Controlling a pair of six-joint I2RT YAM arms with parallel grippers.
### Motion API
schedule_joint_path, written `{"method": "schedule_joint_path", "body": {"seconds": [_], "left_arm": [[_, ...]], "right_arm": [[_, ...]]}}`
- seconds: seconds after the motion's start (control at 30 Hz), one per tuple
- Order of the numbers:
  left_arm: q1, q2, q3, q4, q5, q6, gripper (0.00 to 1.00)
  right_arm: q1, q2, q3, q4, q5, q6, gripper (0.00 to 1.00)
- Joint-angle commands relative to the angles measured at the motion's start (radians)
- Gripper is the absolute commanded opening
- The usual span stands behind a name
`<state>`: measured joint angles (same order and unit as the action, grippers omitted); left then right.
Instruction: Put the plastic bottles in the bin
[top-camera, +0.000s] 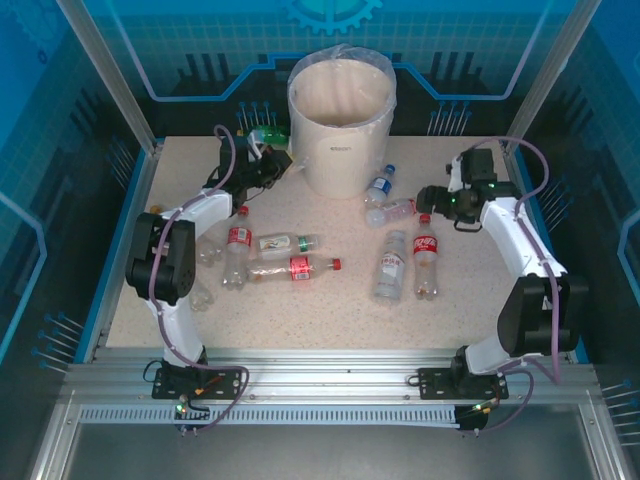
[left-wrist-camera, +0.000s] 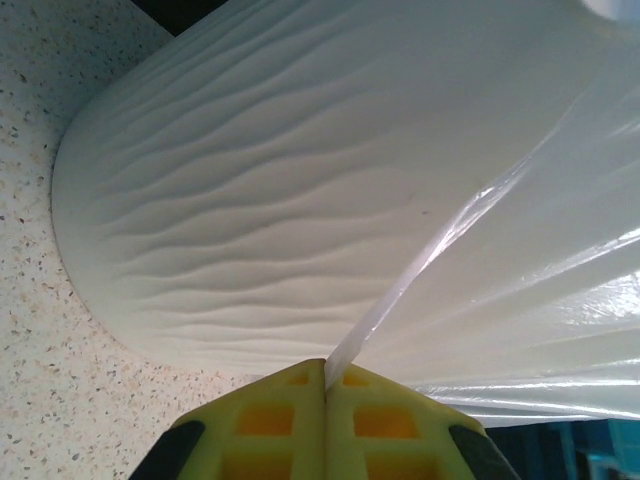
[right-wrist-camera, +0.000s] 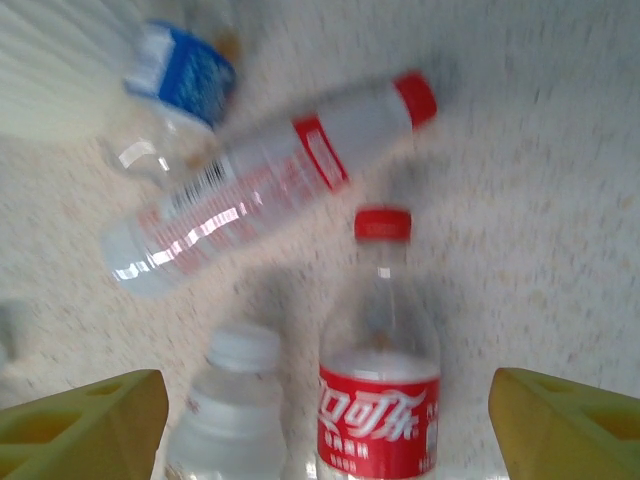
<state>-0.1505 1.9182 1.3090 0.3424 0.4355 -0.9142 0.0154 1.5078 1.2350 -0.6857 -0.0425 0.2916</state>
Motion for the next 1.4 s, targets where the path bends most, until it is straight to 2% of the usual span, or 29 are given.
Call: {"method": "schedule_joint_path", "body": {"seconds": [0.0, 0.13, 0.27, 0.37, 0.43, 0.67, 0.9, 1.0, 1.17, 1.37], "left_arm": [[-0.001, 0.018, 0.014, -0.017, 0.006, 0.036, 0.02], [0.0, -0.011, 0.03, -0.058, 0.005, 0.069, 0.22], [0.003, -0.058, 0.049, -0.121, 0.004, 0.115, 0.62], [0.009, -0.111, 0.048, -0.174, -0.009, 0.154, 0.81], [0.014, -0.154, 0.048, -0.234, -0.023, 0.189, 0.89], [0.02, -0.37, 0.041, -0.557, -0.123, 0.387, 0.99], [0.023, -0.522, -0.02, -0.744, -0.153, 0.481, 0.99], [0.028, -0.545, -0.046, -0.786, -0.165, 0.516, 0.99], [0.031, -0.54, -0.068, -0.809, -0.138, 0.535, 0.99], [0.031, -0.514, -0.118, -0.754, -0.134, 0.545, 0.99]], "right_arm": [[0.044, 0.015, -0.06, -0.061, 0.061, 0.035, 0.83], [0.061, 0.029, -0.132, -0.06, 0.102, 0.054, 0.8], [0.069, 0.043, -0.176, -0.044, 0.117, 0.06, 0.8], [0.069, 0.069, -0.19, -0.023, 0.125, 0.059, 0.81], [0.068, 0.092, -0.191, -0.01, 0.122, 0.056, 0.82], [0.062, 0.167, -0.19, 0.035, 0.118, 0.054, 0.81], [0.06, 0.164, -0.193, 0.049, 0.126, 0.049, 0.73], [0.059, 0.149, -0.195, 0.046, 0.143, 0.041, 0.65], [0.056, 0.116, -0.199, 0.032, 0.178, 0.025, 0.58], [0.051, 0.072, -0.194, 0.027, 0.177, 0.017, 0.51]]}}
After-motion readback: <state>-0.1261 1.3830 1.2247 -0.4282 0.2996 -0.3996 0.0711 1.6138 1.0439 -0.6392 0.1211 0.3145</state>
